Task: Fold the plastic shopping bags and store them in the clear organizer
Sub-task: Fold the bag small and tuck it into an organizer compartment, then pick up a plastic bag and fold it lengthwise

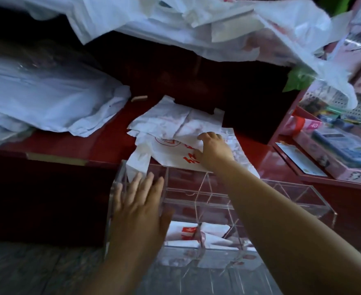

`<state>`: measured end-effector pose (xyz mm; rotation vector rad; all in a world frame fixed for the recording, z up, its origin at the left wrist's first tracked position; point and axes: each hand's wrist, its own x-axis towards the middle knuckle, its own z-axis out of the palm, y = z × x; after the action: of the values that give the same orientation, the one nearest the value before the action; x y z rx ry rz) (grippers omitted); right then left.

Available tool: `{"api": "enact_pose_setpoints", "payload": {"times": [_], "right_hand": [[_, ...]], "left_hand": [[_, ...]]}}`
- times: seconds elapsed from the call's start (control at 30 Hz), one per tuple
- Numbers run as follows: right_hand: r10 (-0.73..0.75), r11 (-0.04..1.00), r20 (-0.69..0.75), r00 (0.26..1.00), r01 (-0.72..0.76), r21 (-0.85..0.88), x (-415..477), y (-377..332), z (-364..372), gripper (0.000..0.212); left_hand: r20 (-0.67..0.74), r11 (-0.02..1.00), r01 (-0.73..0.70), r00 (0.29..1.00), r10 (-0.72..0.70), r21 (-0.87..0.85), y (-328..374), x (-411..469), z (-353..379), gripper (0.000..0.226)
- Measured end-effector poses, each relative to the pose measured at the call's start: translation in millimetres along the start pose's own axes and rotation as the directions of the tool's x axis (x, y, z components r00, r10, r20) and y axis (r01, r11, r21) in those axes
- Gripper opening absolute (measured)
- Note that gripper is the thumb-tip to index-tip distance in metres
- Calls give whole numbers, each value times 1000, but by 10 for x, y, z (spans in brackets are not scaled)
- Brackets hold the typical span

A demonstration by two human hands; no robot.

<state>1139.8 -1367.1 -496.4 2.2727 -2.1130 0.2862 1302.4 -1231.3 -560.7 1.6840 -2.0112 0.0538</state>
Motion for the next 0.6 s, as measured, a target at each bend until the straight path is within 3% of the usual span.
{"api": "enact_pose_setpoints", "payload": {"times": [0.17,0.27,0.3,0.37,0.43,0.5,0.53,0.6], "right_hand": [[21,984,-55,998,-30,-175,244,-44,53,34],[-28,994,-250,968,1,-107,230,14,-41,28],[-47,998,-354,934,29,-57,171,31,-79,27],[-99,990,-596,797,140,22,-24,61,-147,22],[-147,971,-736,661,236,18,-354,94,-222,16],[-216,950,-723,657,311,-1,-772,142,-261,19],[-237,942,-708,665,335,0,-1000,169,-271,21],[-263,926,-667,697,375,27,-1438,211,-266,20]], "left_hand": [[46,1000,24,999,-23,-15,61,34,82,75],[46,999,14,999,-12,-46,54,15,88,74],[-2,998,9,1000,-9,-58,53,16,85,74],[-150,994,-23,989,7,-105,82,40,71,72],[-288,968,-68,958,-5,-243,156,47,33,65],[-242,808,-19,958,-154,-588,283,42,-112,47],[-111,661,77,965,-238,-746,355,28,-186,38],[163,398,277,941,-296,-875,413,-30,-201,38]]}}
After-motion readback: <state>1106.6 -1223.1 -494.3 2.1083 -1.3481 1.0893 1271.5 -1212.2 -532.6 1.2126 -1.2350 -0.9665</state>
